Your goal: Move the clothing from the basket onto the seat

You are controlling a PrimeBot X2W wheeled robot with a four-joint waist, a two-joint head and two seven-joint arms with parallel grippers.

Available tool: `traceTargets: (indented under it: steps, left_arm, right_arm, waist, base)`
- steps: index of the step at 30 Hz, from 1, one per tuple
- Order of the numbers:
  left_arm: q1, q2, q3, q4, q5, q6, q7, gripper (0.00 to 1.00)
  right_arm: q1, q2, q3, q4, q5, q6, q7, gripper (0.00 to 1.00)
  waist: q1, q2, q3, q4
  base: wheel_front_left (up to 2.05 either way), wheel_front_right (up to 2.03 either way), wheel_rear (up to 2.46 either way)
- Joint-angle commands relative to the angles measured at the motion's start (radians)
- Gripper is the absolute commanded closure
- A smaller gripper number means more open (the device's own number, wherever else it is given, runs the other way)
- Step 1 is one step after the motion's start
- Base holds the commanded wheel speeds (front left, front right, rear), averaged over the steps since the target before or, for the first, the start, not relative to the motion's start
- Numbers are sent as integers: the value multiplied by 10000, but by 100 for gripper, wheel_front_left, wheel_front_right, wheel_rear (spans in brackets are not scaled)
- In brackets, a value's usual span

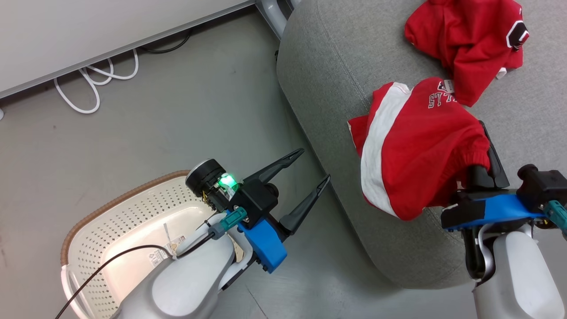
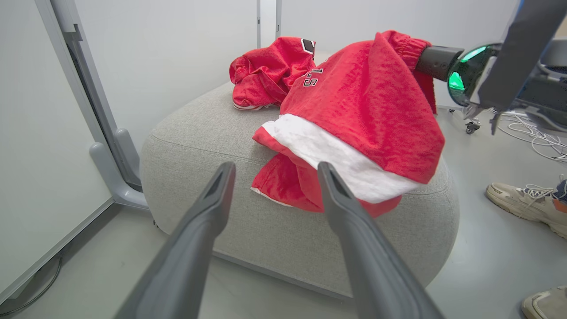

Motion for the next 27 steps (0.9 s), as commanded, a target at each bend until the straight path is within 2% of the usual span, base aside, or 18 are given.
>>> traceTargets:
  steps: [1,7,11,14,21,27]
  left_arm:
    - [-140,74,18,-19,-31,8,-12,0]
    - [-288,172,99,-138,-65,110,11,0]
    - [-518,309,218,-325,-80,195,69,0]
    - [-815,478,336,-515,-28,239,150,0]
    - [-1653,981,629,-1086,133,309,413,0]
    - [-2276,1432,890,-1756,294,422,745,0]
  right_arm:
    - [-40,23,47,-116,-48,-7,-11,100]
    - [-915,-22,488,-487,-442,-7,-12,100]
    - [-1981,-358,731,-798,-599,-7,-11,100]
    - [-2969,-680,598,-946,-308,-5,-11,100]
    - [-5395,-2096,-628,-1011,-34,-7,-11,100]
    - [-6499,-3340,-2141,-849,128,-7,-9,100]
  waist:
    - [0,-1,3,28]
    - [0,-1,218,62]
    - [0,-1,658,113]
    - [0,-1,1250,222]
    - [0,-1,2788,497]
    - [0,-1,4024,592]
  base:
    - [0,0,0]
    - [0,0,0]
    - [0,0,0]
    - [0,0,0]
    - [0,0,0]
    - [0,0,0]
